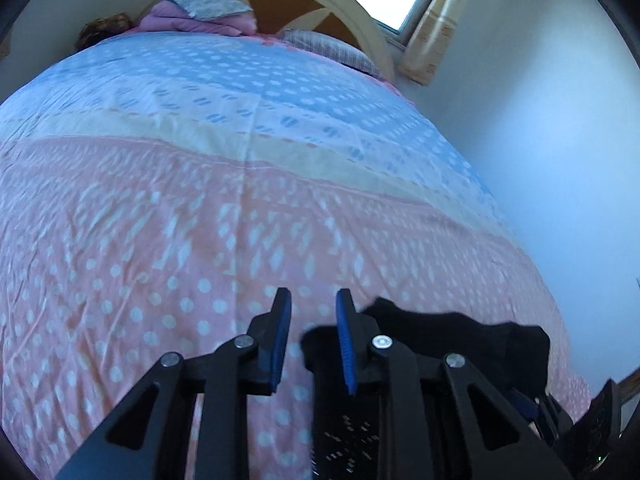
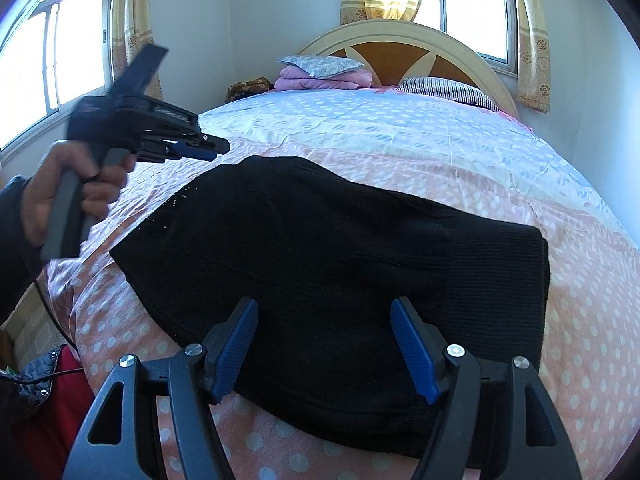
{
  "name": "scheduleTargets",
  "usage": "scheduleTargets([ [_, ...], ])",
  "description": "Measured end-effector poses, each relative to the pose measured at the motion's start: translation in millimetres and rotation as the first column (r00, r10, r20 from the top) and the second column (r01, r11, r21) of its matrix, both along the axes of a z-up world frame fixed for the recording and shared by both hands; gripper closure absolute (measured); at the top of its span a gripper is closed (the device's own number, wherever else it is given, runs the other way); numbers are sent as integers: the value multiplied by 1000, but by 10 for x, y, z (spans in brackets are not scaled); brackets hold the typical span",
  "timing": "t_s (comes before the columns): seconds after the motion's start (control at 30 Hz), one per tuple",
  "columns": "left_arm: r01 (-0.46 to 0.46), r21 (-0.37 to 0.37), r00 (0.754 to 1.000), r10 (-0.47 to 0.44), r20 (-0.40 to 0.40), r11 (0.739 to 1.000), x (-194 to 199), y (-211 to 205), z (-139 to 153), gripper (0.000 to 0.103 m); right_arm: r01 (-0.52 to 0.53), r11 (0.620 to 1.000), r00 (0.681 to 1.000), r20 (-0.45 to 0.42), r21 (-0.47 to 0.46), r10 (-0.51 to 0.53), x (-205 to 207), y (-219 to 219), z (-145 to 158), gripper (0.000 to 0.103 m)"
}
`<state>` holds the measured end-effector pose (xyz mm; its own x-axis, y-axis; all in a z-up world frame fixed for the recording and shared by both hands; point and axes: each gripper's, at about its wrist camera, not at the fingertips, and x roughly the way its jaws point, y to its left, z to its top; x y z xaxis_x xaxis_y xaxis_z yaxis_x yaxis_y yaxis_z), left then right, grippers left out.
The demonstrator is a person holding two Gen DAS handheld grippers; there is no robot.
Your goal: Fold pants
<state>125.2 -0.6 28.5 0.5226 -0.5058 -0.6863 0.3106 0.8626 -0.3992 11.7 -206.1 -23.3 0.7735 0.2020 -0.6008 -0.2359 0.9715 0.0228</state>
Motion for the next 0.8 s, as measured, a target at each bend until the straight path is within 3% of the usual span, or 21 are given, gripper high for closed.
scheduleTargets([
  [0.07,6,-16,998,-7,-63,1000,-80,-24,-72,75,0,1000,1000,0,1,0,0,-8,-5,32],
  [0.13,-28,-54,990,20,-137,998,-78,-7,-202,60,0,1000,1000,0,-1,0,1,-9,-6,32],
  [0.23,-79,-76,987,68,-143,994,-122,119,-215,38,0,1000,1000,0,-2,0,-2,-3,1,32],
  [0.33,-144,-37,980,137,-143,989,-170,225,-209,29,1,1000,1000,-1,0,-1,1,2,6,32],
  [0.47,-98,-122,972,68,-225,988,8,131,-381,27,2,1000,1000,-1,-1,-2,-1,2,7,32],
  [0.5,-102,-107,974,77,-214,989,53,81,-387,27,2,1000,1000,-1,-1,-2,0,2,7,32],
  [0.57,-98,-116,980,75,-186,988,141,13,-360,36,3,1000,1000,-3,-4,-3,12,10,2,32],
  [0.6,-93,-165,979,59,-196,982,163,13,-357,62,3,1000,1000,-3,-2,-3,11,15,3,32],
  [0.63,-83,-237,975,29,-221,968,189,7,-367,80,3,1000,1000,-3,1,-3,12,12,3,32],
  [0.7,-91,-247,978,39,-207,965,165,-21,-344,85,3,1000,1000,-4,5,-3,8,10,1,32],
  [0.8,-85,-210,993,65,-98,974,17,1,-215,87,1,1000,1000,-4,7,-1,8,3,-1,32],
])
